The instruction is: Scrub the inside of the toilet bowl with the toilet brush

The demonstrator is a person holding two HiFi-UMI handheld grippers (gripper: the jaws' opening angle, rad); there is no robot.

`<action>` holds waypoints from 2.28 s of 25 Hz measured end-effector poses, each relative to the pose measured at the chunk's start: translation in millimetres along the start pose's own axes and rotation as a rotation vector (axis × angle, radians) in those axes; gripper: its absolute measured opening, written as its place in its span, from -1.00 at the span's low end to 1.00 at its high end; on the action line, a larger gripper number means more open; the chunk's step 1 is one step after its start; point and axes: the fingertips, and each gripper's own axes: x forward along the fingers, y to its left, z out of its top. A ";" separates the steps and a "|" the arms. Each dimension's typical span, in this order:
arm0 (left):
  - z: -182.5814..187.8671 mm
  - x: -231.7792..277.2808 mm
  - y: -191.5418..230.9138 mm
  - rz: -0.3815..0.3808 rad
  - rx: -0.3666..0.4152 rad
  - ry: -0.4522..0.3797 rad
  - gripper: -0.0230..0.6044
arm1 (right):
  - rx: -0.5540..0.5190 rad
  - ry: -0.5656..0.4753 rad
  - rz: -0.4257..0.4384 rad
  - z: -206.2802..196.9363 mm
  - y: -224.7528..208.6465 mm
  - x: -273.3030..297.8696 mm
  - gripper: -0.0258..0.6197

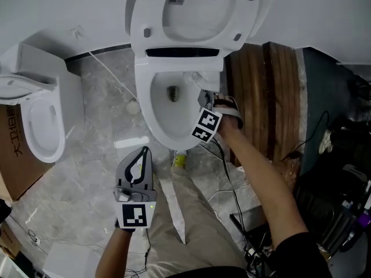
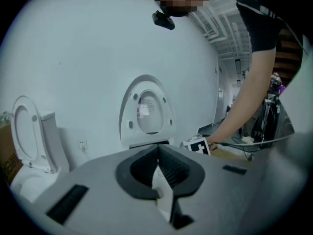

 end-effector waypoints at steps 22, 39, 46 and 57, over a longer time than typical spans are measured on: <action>-3.8 -19.2 20.3 -0.004 0.085 0.030 -0.89 | 0.051 0.104 0.142 -21.5 58.7 -22.4 -0.45; 7.9 -32.1 39.7 0.096 -0.096 -0.035 -0.89 | -0.060 0.136 0.232 -24.3 110.5 -70.6 -0.44; 4.1 -34.0 36.8 0.093 -0.067 -0.034 -0.89 | -0.089 0.137 0.261 -25.1 132.7 -86.6 -0.44; 8.1 -36.0 35.9 0.099 -0.087 -0.044 -0.89 | -0.028 0.146 0.351 -11.6 151.9 -107.1 -0.44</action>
